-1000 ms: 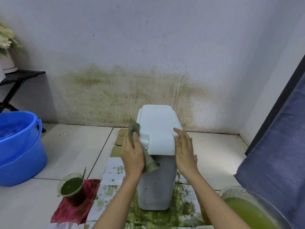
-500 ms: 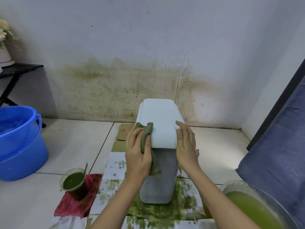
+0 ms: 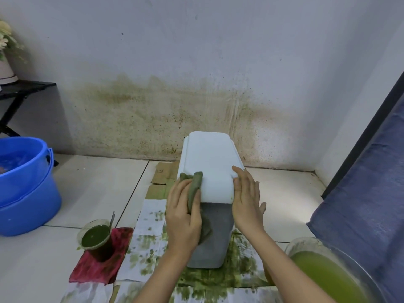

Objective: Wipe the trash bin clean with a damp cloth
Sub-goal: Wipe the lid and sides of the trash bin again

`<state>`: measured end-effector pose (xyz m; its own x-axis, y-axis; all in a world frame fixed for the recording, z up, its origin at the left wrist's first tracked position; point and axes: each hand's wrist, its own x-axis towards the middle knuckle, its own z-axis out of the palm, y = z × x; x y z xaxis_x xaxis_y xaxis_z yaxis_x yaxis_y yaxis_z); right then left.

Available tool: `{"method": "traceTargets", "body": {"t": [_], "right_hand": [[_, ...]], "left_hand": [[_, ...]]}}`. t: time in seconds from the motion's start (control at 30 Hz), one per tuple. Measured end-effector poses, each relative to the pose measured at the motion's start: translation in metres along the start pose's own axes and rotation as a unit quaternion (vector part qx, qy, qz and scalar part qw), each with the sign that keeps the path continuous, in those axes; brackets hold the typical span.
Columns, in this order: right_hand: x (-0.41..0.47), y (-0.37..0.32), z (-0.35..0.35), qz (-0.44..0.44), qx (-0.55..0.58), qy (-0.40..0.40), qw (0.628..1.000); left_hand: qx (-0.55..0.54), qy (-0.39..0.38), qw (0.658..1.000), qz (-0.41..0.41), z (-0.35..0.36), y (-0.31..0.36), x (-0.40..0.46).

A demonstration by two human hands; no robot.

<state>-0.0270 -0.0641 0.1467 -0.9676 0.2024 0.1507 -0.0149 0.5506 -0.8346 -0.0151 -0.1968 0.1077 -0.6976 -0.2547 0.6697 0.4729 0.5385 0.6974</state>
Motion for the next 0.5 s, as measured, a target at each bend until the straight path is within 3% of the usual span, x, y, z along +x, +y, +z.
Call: {"method": "traceTargets", "body": {"t": [0.17,0.27,0.4,0.5], "right_hand": [[-0.005,0.004,-0.007,-0.026,-0.012,-0.02,0.999],[0.0,0.007,-0.019,-0.026,0.02,-0.076,0.997],[-0.002,0.02,-0.031,-0.039,0.09,-0.11,0.989],[-0.003,0.022,-0.032,-0.043,0.08,-0.117,0.989]], "left_hand": [[-0.014,0.025,0.996,0.088,-0.004,0.009,-0.008],[0.073,-0.039,0.977,0.197,0.014,0.02,-0.001],[0.223,-0.047,0.901,0.369,0.026,0.004,-0.017],[0.291,-0.057,0.822,0.486,0.011,-0.015,-0.012]]}}
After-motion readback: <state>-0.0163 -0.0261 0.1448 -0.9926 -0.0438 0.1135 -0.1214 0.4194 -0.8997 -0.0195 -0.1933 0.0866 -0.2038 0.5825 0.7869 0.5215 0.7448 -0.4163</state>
